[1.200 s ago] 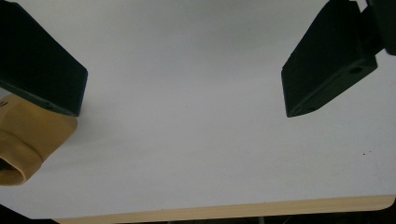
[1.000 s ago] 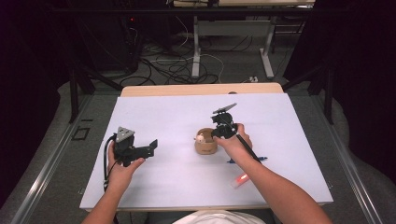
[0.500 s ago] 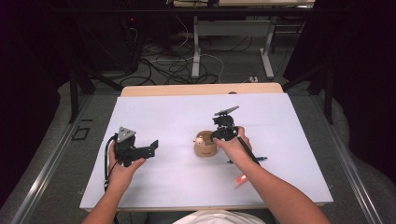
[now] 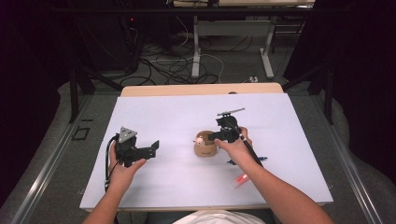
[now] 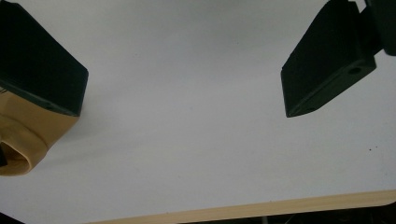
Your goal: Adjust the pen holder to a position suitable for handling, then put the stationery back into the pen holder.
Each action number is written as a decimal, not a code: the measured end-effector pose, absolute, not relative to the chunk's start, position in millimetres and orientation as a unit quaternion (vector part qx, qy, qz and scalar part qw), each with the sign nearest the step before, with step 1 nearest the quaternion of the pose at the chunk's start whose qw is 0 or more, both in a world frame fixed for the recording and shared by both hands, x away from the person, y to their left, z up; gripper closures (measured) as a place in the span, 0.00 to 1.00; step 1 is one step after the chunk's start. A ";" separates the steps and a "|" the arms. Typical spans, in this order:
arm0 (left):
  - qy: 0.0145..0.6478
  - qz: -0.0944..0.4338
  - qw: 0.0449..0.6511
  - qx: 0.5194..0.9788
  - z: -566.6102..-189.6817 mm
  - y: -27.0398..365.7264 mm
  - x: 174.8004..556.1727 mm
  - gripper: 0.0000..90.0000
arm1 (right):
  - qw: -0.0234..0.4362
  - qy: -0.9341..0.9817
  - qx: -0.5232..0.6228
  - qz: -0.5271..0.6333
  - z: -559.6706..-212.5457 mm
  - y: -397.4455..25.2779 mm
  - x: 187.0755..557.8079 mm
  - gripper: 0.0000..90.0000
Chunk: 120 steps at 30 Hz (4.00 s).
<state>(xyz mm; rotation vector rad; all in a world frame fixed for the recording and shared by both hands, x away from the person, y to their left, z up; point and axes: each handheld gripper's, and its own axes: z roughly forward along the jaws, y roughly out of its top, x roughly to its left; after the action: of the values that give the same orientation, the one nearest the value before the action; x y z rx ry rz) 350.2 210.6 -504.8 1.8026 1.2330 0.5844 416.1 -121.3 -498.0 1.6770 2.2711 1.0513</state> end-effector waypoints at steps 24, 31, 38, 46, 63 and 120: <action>0.481 0.240 0.408 0.738 -505.7 202.1 348.0 0.02 | 0.087 0.737 0.500 0.446 -484.6 -159.6 385.3 0.43; 0.476 0.237 0.408 0.742 -504.7 198.6 346.3 0.03 | 0.079 0.735 0.489 0.463 -483.9 -175.2 377.8 0.38; 0.472 0.233 0.407 0.747 -504.9 193.3 344.8 0.03 | 0.112 0.729 0.474 0.481 -484.3 -198.0 364.8 0.30; 0.464 0.228 0.407 0.753 -503.5 185.3 341.9 0.04 | 0.149 0.747 0.440 0.475 -488.6 -217.1 351.2 0.25; 0.451 0.215 0.410 0.763 -500.7 169.4 335.5 0.07 | 0.196 0.723 0.457 0.480 -509.4 -244.6 350.1 0.20; 0.299 0.127 0.400 0.857 -501.6 19.9 291.8 0.30 | 0.208 0.721 0.453 0.482 -509.4 -250.1 349.9 0.20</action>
<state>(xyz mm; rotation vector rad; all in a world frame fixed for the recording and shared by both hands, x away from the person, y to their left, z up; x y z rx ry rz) 291.8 19.9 -501.6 2.1685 0.7568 0.3207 349.9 -250.1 -509.4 1.2600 2.0060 1.3416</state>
